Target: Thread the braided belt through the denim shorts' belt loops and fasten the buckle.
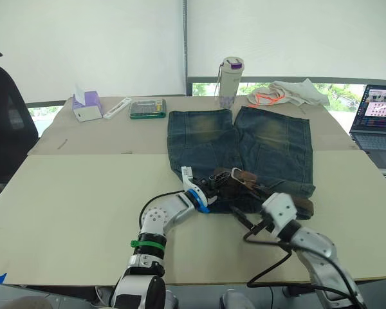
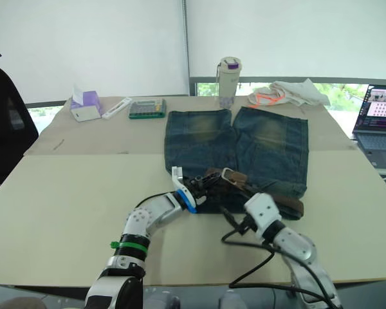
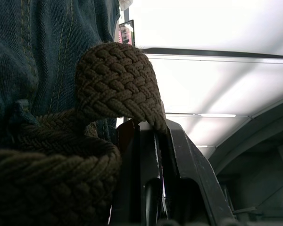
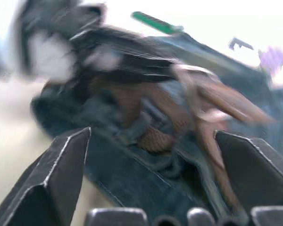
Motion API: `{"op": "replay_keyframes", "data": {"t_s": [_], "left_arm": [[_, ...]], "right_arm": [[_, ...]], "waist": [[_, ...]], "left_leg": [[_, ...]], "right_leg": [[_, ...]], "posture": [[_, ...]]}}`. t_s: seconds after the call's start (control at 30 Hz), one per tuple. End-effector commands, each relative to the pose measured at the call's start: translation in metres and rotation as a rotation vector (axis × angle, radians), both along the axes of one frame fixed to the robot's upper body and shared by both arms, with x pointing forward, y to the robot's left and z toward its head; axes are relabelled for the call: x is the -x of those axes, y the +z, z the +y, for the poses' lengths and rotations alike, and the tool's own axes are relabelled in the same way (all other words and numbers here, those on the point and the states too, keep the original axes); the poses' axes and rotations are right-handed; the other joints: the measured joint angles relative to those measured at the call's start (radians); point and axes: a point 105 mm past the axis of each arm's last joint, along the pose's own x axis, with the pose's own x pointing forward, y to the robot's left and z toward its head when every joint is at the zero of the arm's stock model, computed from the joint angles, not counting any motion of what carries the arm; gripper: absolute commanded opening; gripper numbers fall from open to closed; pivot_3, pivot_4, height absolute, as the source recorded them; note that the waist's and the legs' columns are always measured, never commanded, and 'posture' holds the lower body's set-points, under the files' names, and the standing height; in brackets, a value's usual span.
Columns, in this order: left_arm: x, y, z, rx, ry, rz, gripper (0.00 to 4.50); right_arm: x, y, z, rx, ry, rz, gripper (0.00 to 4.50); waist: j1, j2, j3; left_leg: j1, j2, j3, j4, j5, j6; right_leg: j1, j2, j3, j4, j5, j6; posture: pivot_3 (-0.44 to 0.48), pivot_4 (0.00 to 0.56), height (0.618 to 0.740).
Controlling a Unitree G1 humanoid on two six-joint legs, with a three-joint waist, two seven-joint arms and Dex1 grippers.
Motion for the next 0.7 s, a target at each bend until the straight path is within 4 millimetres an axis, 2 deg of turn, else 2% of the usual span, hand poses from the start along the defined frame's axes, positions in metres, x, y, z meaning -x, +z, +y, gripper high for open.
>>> {"op": "replay_keyframes", "data": {"t_s": [0.03, 0.17, 0.27, 0.43, 0.53, 0.7], "left_arm": [[0.002, 0.027, -0.043, 0.014, -0.099, -0.034, 0.0], [0.003, 0.026, -0.044, 0.013, -0.105, -0.032, 0.0], [0.003, 0.026, -0.044, 0.013, -0.106, -0.032, 0.0], [0.004, 0.025, -0.044, 0.011, -0.106, -0.033, 0.0], [0.003, 0.025, -0.042, 0.009, -0.103, -0.033, 0.0], [0.004, 0.024, -0.042, 0.008, -0.1, -0.031, 0.0]], "right_arm": [[0.001, 0.026, -0.006, -0.332, -0.031, 0.091, 4.46], [-0.009, 0.025, -0.011, -0.595, -0.119, 0.248, 4.46], [-0.013, 0.029, -0.005, -0.818, -0.107, 0.359, 4.46], [-0.025, 0.032, -0.007, -0.988, -0.164, 0.444, 4.46], [-0.026, 0.033, -0.005, -0.994, -0.156, 0.473, 3.68], [-0.025, 0.03, -0.007, -0.967, -0.184, 0.484, 1.89]], "waist": [[0.001, 0.0, 0.0], [0.001, 0.001, 0.0], [0.001, 0.002, -0.001], [-0.001, 0.006, -0.003], [-0.002, 0.009, -0.005], [-0.005, 0.01, -0.006]], "left_leg": [[0.0, 0.0, 0.0, 0.0, 0.0, 0.0], [0.0, 0.0, -0.001, 0.0, 0.0, 0.0], [0.0, 0.001, -0.002, 0.0, 0.0, 0.0], [-0.001, 0.0, -0.001, 0.0, 0.0, 0.001], [-0.002, 0.0, 0.001, 0.0, 0.0, 0.001], [-0.002, 0.0, 0.003, 0.0, 0.0, 0.001]], "right_leg": [[0.0, 0.0, 0.0, 0.0, 0.0, 0.0], [0.0, 0.0, 0.0, 0.0, 0.0, 0.0], [0.0, 0.0, 0.0, 0.0, 0.001, -0.002], [-0.001, 0.0, 0.0, 0.0, 0.001, -0.002], [-0.001, 0.0, 0.0, 0.0, 0.0, -0.001], [-0.001, 0.001, 0.0, 0.0, -0.003, 0.004]], "posture": [[0.0, 0.15, 0.74], [0.0, 0.15, 0.74], [0.0, 0.15, 0.74], [0.0, 0.15, 0.74], [0.0, 0.15, 0.74], [0.0, 0.15, 0.74]]}}
